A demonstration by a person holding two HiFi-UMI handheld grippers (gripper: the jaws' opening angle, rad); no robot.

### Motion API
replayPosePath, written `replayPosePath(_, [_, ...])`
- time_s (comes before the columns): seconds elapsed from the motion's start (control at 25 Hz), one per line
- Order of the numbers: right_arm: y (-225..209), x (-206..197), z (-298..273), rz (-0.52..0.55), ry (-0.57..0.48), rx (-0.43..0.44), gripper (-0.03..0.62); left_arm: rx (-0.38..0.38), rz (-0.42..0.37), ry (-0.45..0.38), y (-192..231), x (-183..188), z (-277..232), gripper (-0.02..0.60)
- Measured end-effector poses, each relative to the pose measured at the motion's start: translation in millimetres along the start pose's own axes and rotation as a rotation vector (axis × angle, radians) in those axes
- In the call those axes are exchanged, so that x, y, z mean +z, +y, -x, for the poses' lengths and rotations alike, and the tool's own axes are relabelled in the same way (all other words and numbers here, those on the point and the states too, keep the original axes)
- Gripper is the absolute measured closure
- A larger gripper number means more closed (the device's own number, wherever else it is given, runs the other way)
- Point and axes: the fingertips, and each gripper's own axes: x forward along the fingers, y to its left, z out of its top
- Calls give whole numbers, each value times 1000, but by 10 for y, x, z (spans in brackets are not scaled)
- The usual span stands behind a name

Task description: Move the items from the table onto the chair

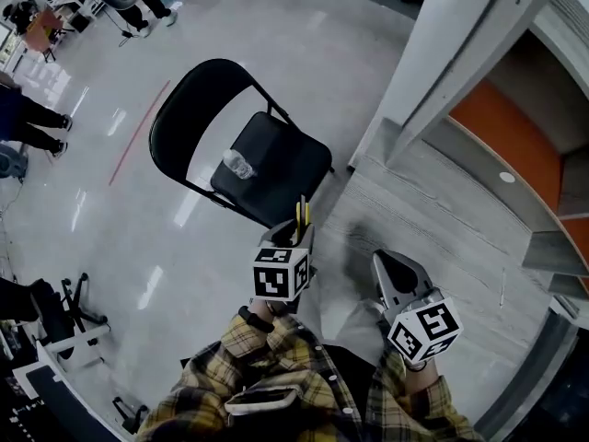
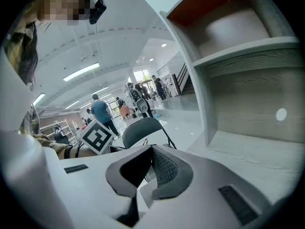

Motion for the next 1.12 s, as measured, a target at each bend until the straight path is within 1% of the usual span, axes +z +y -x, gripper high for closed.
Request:
replayPosePath(0.08, [253, 47, -356, 0, 13, 9, 577, 2, -8, 12, 395, 90, 44, 462])
replayPosePath(0.16, [426, 62, -768, 9, 29, 24, 577, 7, -7, 24, 789, 160, -14, 461])
replayPosePath(0.28, [527, -17, -1394, 7, 60, 51, 577, 12, -7, 52, 1288, 190, -268, 461])
replayPosePath(0.4, [568, -195, -1898, -5, 102, 79, 577, 17, 4, 88, 1642, 49, -551, 461])
replayPosePath(0.6, [541, -433, -2498, -3, 146, 122, 577, 34, 38, 141, 1982, -303, -964, 461])
replayPosePath(0.76, [484, -557, -2931, -9, 159, 130, 577, 35, 57, 192, 2272, -585, -1314, 461])
replayPosePath(1.0, [359, -788, -3270, -71, 194, 116, 577, 57, 89, 269, 2611, -992, -1875, 462])
replayPosePath(1.12, [304, -905, -3439, -94, 211, 118, 577, 68, 81, 312, 2765, -1153, -2154, 462])
